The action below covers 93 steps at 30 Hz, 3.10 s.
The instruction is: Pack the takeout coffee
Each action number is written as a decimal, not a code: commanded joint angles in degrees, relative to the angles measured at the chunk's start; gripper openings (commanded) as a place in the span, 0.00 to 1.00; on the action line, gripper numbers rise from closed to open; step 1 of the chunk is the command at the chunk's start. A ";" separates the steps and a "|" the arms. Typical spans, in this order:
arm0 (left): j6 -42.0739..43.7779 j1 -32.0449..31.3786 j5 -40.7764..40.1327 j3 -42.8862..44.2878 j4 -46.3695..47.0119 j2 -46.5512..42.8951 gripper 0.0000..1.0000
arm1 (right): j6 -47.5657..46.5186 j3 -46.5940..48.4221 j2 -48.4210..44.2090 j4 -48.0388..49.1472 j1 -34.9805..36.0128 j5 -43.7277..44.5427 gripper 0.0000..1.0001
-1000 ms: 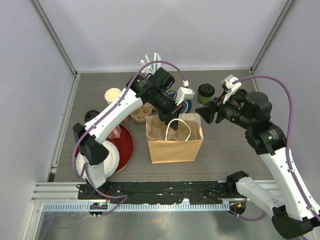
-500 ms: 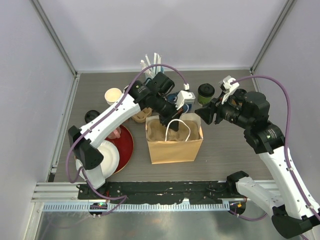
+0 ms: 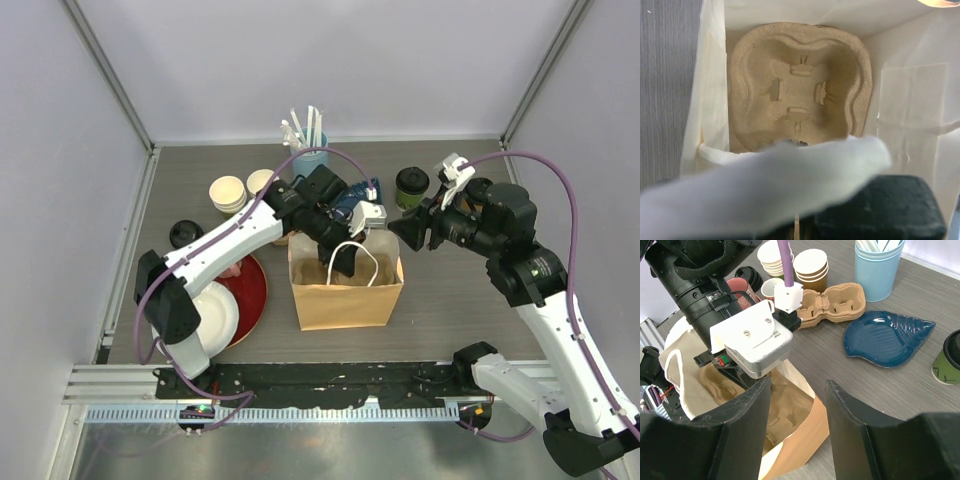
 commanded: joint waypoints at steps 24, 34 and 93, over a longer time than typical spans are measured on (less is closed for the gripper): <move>2.29 -0.28 0.86 -1.57 5.56 -6.23 0.00 | 5.25 -10.21 6.78 26.91 0.21 -24.04 0.54; 4.39 -1.07 -0.89 -2.53 4.94 -6.32 0.00 | 9.90 -7.93 10.55 28.93 0.21 -14.71 0.06; 18.82 -6.52 -14.08 -27.67 20.24 -2.46 0.00 | 2.62 -4.85 9.59 20.77 0.21 -19.09 0.06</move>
